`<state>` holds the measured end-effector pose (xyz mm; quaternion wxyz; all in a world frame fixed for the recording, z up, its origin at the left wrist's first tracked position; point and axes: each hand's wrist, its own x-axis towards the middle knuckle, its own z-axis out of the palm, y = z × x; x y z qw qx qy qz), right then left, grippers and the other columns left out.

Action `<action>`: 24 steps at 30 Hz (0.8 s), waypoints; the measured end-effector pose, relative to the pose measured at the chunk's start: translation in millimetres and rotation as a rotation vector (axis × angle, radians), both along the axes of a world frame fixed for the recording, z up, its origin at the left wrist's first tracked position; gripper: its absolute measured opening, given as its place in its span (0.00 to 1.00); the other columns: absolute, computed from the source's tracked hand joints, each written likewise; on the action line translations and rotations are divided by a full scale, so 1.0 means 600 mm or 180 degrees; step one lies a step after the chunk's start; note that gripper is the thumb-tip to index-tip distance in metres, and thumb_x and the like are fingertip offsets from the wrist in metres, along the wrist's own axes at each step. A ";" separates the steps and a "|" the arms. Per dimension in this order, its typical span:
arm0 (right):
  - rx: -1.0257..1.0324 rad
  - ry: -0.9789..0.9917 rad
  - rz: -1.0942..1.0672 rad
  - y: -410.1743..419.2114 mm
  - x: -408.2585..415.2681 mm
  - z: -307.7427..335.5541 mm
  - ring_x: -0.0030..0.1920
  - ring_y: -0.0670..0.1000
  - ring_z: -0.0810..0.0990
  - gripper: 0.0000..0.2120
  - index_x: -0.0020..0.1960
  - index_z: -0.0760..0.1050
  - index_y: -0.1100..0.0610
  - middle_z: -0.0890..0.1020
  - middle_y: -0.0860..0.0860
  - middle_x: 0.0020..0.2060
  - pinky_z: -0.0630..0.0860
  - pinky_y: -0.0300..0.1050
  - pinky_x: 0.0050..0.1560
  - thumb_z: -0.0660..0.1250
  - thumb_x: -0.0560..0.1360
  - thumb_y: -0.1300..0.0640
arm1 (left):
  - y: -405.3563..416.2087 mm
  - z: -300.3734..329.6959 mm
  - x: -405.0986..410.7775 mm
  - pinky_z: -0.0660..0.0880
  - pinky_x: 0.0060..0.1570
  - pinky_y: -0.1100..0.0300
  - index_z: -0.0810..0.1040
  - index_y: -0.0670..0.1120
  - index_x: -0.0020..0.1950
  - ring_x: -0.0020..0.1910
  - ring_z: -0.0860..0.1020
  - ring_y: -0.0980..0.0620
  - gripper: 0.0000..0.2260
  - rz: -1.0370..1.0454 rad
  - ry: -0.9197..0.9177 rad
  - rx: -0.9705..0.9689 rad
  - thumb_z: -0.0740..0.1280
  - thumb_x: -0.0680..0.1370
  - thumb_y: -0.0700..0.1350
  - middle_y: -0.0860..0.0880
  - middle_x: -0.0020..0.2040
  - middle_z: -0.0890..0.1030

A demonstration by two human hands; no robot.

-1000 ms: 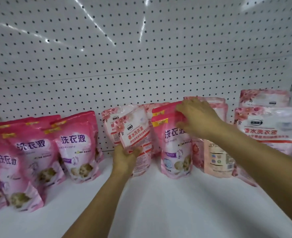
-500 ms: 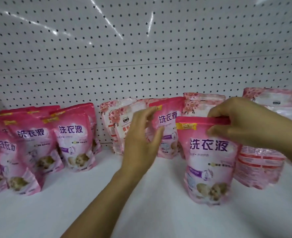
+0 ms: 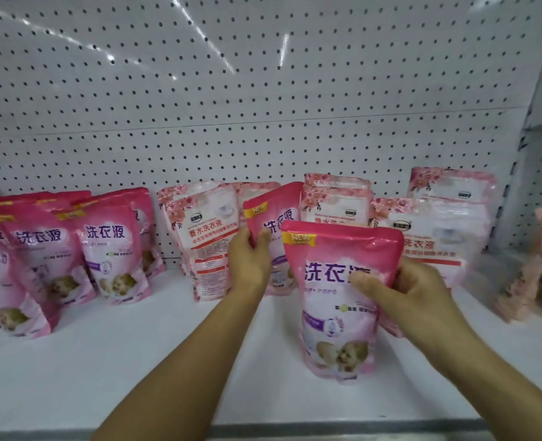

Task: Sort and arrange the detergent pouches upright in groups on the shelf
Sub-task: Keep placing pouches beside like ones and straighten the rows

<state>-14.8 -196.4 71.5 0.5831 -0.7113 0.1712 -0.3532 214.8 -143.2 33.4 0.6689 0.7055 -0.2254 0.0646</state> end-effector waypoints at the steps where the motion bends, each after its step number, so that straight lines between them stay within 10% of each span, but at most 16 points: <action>1: 0.0099 -0.0012 -0.0033 -0.004 0.003 -0.018 0.33 0.45 0.85 0.03 0.43 0.81 0.55 0.86 0.46 0.34 0.76 0.33 0.30 0.71 0.72 0.62 | 0.009 -0.003 -0.009 0.77 0.42 0.49 0.75 0.41 0.44 0.39 0.78 0.42 0.12 0.0052 -0.0030 -0.0074 0.65 0.81 0.49 0.42 0.40 0.80; 9: 0.0341 -0.0712 -0.0238 -0.004 0.023 -0.050 0.34 0.44 0.85 0.06 0.37 0.82 0.51 0.86 0.45 0.33 0.79 0.36 0.33 0.73 0.71 0.60 | 0.133 0.004 -0.074 0.67 0.35 0.57 0.70 0.32 0.43 0.35 0.67 0.51 0.21 0.0583 -0.0177 -0.0861 0.66 0.80 0.51 0.43 0.36 0.70; 16: 0.0246 -0.0946 -0.0308 0.013 0.049 -0.049 0.29 0.39 0.81 0.06 0.38 0.81 0.53 0.84 0.41 0.29 0.77 0.33 0.30 0.73 0.73 0.58 | 0.249 0.040 -0.145 0.57 0.30 0.63 0.63 0.46 0.34 0.30 0.58 0.56 0.19 0.1006 -0.0445 -0.1228 0.69 0.79 0.45 0.49 0.30 0.60; 24: 0.0266 -0.1206 0.0010 0.069 0.098 -0.029 0.32 0.43 0.81 0.08 0.35 0.81 0.50 0.84 0.41 0.29 0.79 0.39 0.36 0.74 0.72 0.57 | 0.402 0.023 -0.149 0.79 0.51 0.49 0.82 0.48 0.43 0.44 0.80 0.48 0.05 0.1208 -0.0065 -0.1793 0.71 0.78 0.41 0.49 0.40 0.85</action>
